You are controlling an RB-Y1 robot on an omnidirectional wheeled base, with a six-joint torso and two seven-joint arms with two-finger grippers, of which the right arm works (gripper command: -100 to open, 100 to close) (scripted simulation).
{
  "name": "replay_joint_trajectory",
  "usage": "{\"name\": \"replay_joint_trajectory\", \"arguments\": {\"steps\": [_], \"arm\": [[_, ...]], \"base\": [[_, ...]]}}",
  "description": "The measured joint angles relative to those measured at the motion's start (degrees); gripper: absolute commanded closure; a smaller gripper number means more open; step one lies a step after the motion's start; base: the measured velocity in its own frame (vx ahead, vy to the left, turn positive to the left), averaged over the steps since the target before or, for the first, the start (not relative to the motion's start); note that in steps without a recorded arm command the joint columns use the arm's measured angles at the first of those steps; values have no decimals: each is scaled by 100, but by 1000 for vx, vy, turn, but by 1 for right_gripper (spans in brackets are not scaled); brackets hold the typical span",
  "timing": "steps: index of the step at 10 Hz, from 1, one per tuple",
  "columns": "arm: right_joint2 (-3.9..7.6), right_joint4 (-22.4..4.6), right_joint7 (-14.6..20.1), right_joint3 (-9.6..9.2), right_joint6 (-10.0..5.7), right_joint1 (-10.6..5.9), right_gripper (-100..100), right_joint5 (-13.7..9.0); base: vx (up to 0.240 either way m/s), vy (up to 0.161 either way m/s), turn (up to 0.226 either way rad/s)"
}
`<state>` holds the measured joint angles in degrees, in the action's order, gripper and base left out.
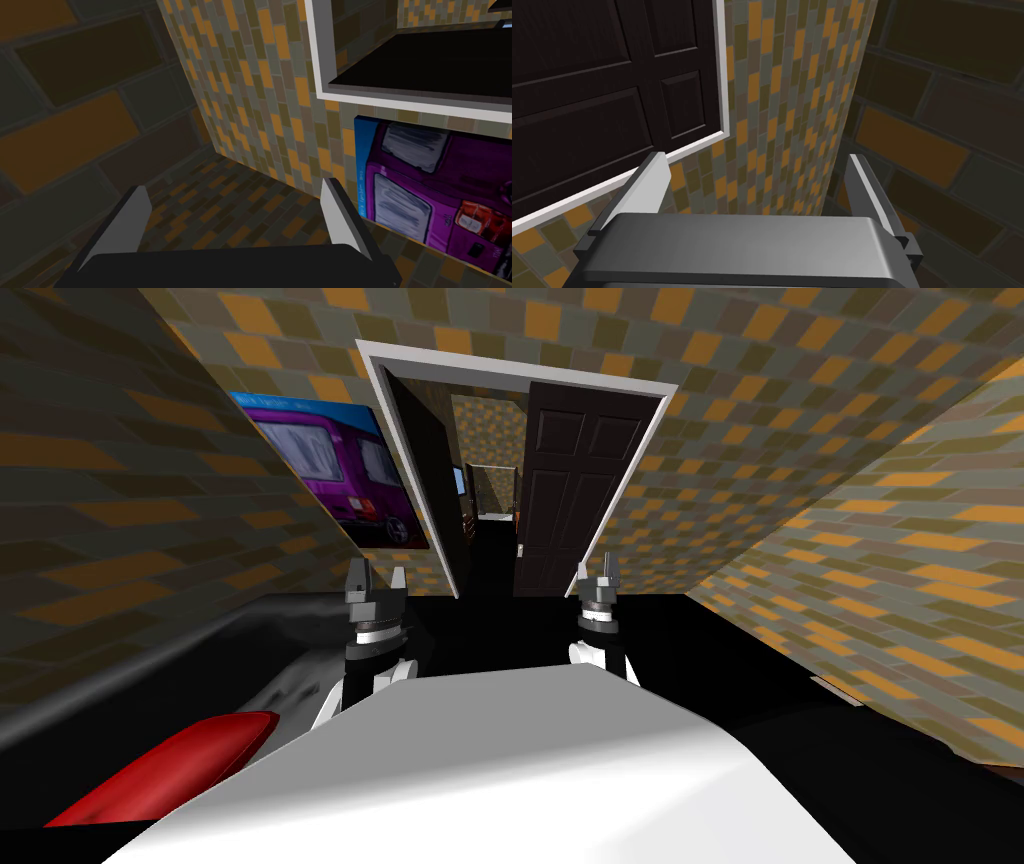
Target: Push the door open
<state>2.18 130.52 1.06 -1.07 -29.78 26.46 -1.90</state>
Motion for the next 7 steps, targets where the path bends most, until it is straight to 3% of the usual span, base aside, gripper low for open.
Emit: {"name": "replay_joint_trajectory", "arguments": {"steps": [7], "arm": [[116,-724,-53,25,-99,-226,-100,21]], "base": [[146,-5,10]]}}
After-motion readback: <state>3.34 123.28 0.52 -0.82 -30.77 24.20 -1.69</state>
